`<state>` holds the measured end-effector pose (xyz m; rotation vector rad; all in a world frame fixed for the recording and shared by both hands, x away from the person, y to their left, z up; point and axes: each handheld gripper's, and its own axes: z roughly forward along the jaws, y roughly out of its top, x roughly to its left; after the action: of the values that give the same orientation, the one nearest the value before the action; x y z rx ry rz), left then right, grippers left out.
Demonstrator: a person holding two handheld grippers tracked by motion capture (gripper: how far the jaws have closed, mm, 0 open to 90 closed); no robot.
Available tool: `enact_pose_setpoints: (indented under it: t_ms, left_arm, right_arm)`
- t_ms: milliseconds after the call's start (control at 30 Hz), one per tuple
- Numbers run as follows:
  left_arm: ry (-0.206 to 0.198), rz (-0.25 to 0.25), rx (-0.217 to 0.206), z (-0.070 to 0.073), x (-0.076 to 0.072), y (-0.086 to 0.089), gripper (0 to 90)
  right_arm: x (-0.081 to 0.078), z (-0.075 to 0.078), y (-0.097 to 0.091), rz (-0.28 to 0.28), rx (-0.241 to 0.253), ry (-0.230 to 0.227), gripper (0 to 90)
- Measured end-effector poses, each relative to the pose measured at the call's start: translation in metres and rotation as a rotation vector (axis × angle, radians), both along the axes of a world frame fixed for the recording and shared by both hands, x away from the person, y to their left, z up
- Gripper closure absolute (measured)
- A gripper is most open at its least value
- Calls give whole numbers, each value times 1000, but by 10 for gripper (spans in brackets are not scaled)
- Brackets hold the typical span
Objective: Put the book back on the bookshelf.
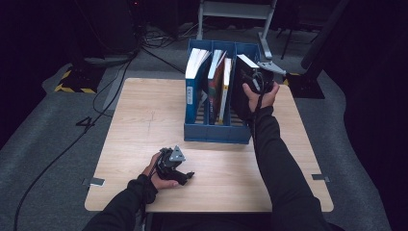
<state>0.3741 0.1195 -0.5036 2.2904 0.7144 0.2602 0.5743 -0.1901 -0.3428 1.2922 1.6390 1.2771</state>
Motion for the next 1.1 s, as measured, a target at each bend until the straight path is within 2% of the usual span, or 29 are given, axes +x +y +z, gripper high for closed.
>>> enact_pose_setpoints:
  t_ms: [233, 533, 667, 1100]
  left_arm:
    - [0, -1, 0, 0, 0, 0, 156]
    - [-1, -1, -1, 0, 0, 0, 156]
    - [0, -2, 1, 0, 0, 0, 156]
    - [-2, -2, 2, 0, 0, 0, 156]
  right_arm:
    - [3, -10, 2, -10, 6, -6, 530]
    - [4, -18, 4, -15, -6, 4, 528]
    - [4, -24, 4, -17, 3, 14, 527]
    - [-1, -25, -1, 4, -16, 40, 522]
